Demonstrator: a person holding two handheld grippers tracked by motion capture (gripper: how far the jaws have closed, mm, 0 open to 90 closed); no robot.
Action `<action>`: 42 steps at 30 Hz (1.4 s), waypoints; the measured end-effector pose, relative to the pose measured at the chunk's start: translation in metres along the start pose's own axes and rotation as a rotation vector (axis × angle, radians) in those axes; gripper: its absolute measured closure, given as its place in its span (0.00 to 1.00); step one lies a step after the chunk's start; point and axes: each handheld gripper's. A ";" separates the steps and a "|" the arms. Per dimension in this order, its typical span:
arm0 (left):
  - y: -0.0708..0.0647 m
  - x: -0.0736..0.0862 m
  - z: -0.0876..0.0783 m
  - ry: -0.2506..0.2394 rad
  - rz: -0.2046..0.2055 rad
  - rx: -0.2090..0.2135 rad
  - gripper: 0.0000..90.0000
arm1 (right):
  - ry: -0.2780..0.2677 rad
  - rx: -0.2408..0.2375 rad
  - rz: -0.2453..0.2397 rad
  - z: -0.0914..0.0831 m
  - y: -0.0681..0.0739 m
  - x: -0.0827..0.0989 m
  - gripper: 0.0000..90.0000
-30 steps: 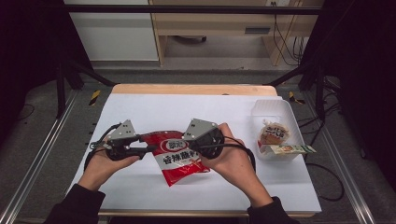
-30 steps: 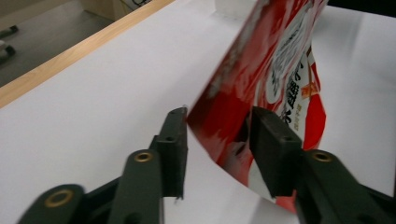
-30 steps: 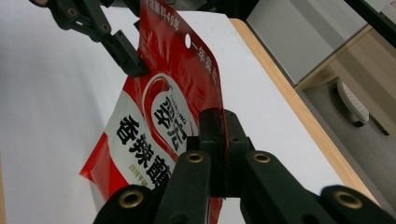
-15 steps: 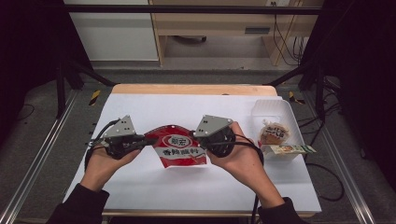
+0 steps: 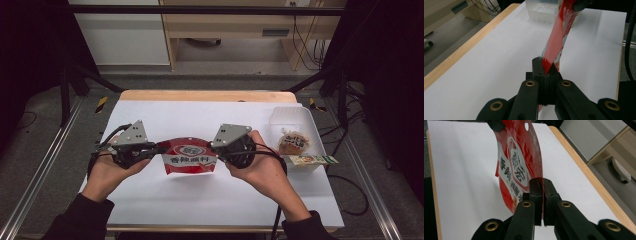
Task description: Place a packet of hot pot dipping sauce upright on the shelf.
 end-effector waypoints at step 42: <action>-0.009 -0.004 -0.002 -0.008 0.067 0.024 1.00 | 0.231 -0.085 -0.120 0.024 -0.005 -0.013 0.92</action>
Point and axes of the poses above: each handheld gripper's, and its own axes: z roughly forward along the jaws, x roughly out of its underside, y roughly to its left, and after that the axes turned 6 degrees about -x, right-handed
